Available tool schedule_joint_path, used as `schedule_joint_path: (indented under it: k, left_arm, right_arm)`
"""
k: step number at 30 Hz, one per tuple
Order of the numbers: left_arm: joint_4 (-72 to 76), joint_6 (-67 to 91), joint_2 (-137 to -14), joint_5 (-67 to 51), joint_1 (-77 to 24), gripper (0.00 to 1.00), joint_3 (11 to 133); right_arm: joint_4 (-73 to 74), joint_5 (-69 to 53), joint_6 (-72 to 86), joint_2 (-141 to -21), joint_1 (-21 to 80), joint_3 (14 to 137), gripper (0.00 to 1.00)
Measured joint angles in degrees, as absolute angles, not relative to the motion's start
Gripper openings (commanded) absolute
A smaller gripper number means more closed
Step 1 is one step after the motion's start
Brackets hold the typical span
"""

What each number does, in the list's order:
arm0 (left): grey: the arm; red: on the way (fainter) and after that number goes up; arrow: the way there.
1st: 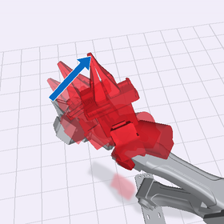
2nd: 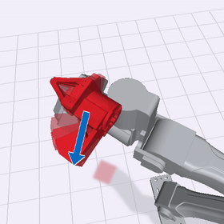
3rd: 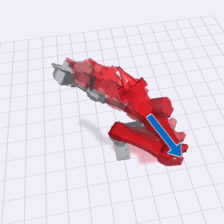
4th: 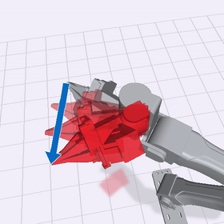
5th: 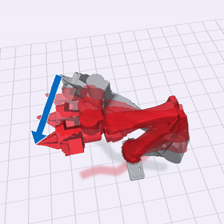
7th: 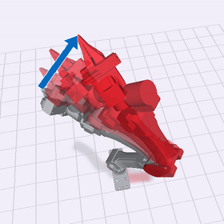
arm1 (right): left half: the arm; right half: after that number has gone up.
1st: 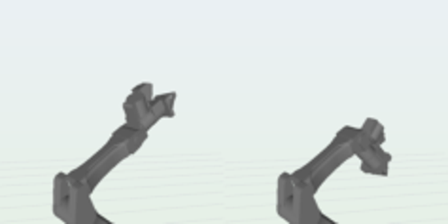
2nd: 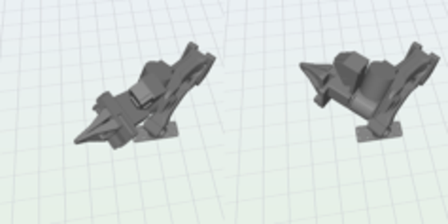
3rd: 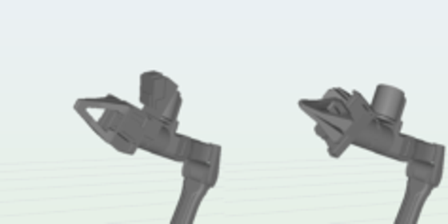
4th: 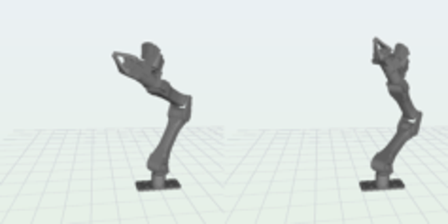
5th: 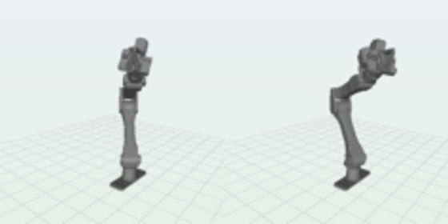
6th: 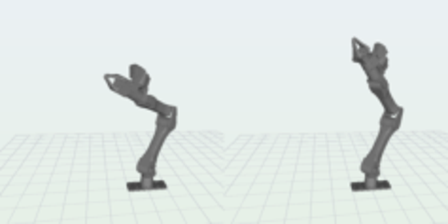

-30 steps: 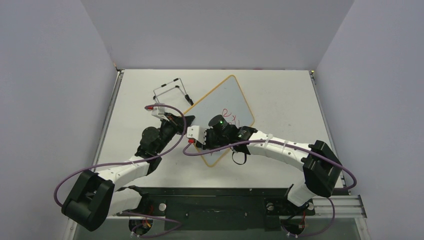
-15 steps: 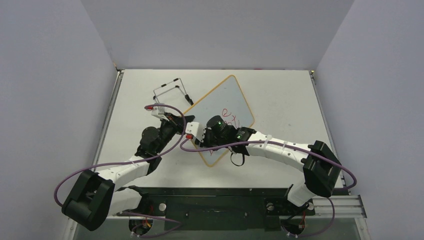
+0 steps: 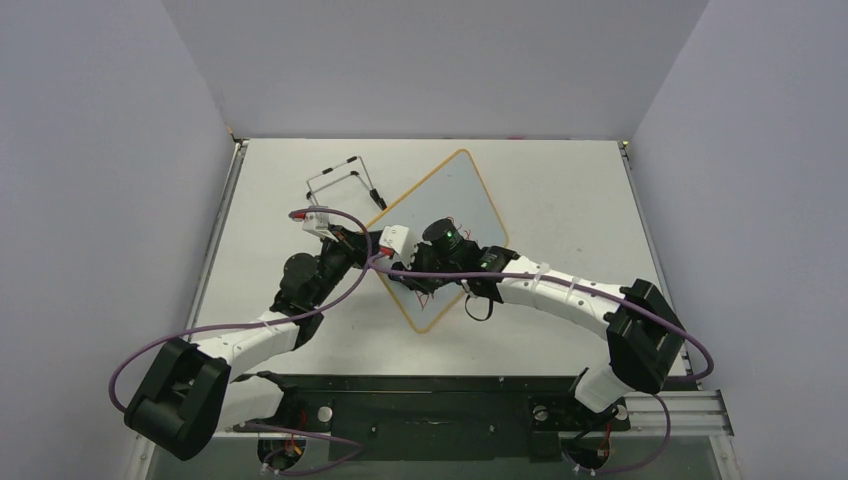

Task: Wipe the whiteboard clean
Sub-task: Erase the whiteboard at the center of the board.

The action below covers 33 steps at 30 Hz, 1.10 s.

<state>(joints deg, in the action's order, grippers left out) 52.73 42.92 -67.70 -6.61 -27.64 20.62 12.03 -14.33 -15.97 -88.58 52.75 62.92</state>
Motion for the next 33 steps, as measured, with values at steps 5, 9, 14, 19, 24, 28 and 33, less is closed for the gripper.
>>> schedule_joint_path:
  k: [5,9,14,19,24,28,33]
  left_arm:
    - [52.7,42.9,-67.7,-6.9,-27.7,0.0,20.6]
    - [52.7,42.9,-67.7,-7.3,-27.6,0.0,20.6]
    - [52.4,43.3,-67.7,-7.3,-27.3,0.0,20.6]
    - [52.1,43.5,-67.7,-7.5,-27.1,0.0,20.6]
    - [51.8,43.9,-67.6,-7.9,-26.7,0.0,20.6]
    - [51.4,43.6,-66.9,-8.6,-26.4,0.0,20.6]
    - [51.4,43.1,-66.8,-9.0,-26.0,0.0,20.6]
  right_arm:
    - [12.0,-20.6,-16.2,-88.6,51.8,63.2,0.0]
    - [10.1,-18.3,-13.7,-88.6,51.2,63.3,0.0]
    - [6.9,-13.6,-11.2,-88.5,46.1,63.3,0.0]
    - [7.8,-16.1,-15.3,-88.9,44.5,63.3,0.0]
    - [12.7,-19.5,-23.8,-89.0,49.3,63.3,0.0]
    - [15.1,-22.5,-26.3,-89.1,50.9,62.3,0.0]
    - [12.5,-22.3,-22.5,-88.9,44.3,60.1,0.0]
